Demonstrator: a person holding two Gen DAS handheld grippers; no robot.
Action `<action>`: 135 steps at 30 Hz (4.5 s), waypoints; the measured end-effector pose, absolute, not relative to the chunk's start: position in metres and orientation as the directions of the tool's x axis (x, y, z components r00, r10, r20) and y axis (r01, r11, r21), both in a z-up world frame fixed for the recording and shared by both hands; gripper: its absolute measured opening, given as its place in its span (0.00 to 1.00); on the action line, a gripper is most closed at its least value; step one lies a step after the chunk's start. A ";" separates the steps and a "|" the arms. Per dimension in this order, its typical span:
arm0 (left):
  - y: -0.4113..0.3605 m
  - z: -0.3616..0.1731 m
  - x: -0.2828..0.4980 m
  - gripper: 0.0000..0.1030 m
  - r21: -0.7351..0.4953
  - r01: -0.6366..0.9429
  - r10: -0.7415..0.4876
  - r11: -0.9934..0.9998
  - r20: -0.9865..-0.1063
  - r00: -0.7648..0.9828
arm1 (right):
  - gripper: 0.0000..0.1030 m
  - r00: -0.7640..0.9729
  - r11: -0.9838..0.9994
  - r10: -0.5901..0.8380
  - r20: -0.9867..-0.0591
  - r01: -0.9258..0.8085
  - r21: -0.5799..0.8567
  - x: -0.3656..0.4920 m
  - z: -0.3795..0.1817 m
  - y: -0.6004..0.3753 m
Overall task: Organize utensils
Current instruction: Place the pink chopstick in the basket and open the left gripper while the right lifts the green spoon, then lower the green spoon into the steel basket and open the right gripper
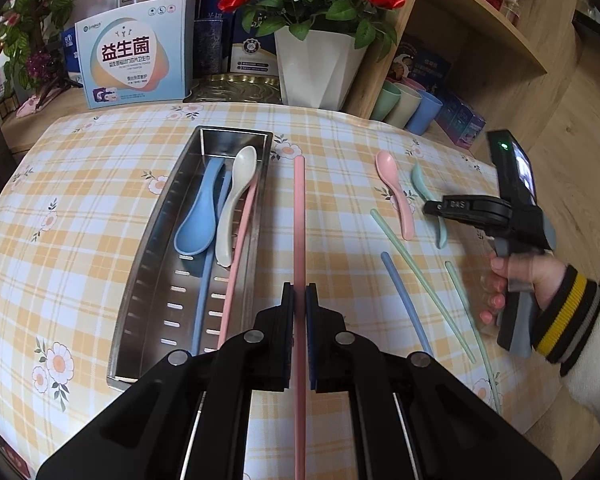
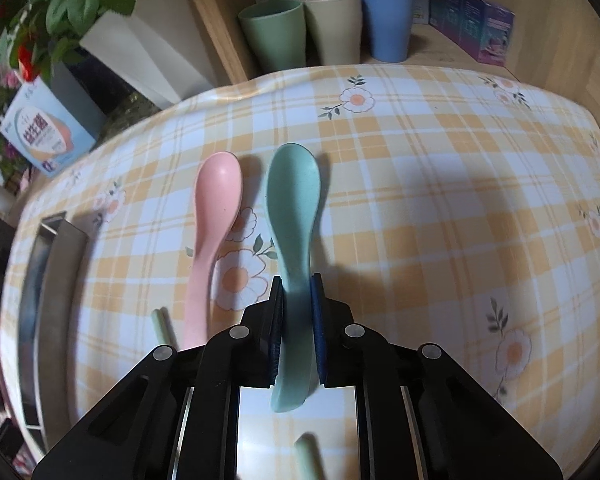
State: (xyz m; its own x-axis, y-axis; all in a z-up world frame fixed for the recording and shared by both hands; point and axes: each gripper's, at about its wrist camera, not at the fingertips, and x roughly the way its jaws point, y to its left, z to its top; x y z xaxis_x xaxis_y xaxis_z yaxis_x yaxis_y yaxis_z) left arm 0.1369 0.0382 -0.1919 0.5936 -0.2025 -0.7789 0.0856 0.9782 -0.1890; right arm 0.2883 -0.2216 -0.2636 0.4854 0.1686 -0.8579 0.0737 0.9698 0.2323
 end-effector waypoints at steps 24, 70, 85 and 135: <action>0.101 -0.172 0.172 0.05 -0.207 0.056 -0.201 0.977 -0.791 0.578 | 0.13 0.599 0.842 0.352 -0.719 0.133 0.523 0.177 -0.229 -0.222; 0.094 -0.202 0.213 0.45 -0.101 0.157 -0.165 0.982 -0.862 0.479 | 0.13 0.549 0.837 0.396 -0.736 0.114 0.535 0.168 -0.232 -0.206; 0.150 -0.178 0.166 0.94 -0.073 0.182 -0.165 0.981 -0.807 0.567 | 0.13 0.453 0.856 0.451 -0.769 0.024 0.517 0.168 -0.223 -0.135; 0.195 -0.168 0.142 0.94 -0.115 0.112 -0.159 0.987 -0.784 0.601 | 0.29 0.263 0.805 0.576 -0.774 -0.024 0.592 0.193 -0.235 -0.011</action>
State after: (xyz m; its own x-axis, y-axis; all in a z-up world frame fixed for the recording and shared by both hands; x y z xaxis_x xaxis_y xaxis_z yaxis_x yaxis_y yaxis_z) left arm 0.1423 0.1955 -0.1681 0.6006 -0.1592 -0.7836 0.1116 0.9871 -0.1150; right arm 0.1925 -0.0107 -0.2352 0.2633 0.5764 -0.7736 -0.0235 0.8055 0.5921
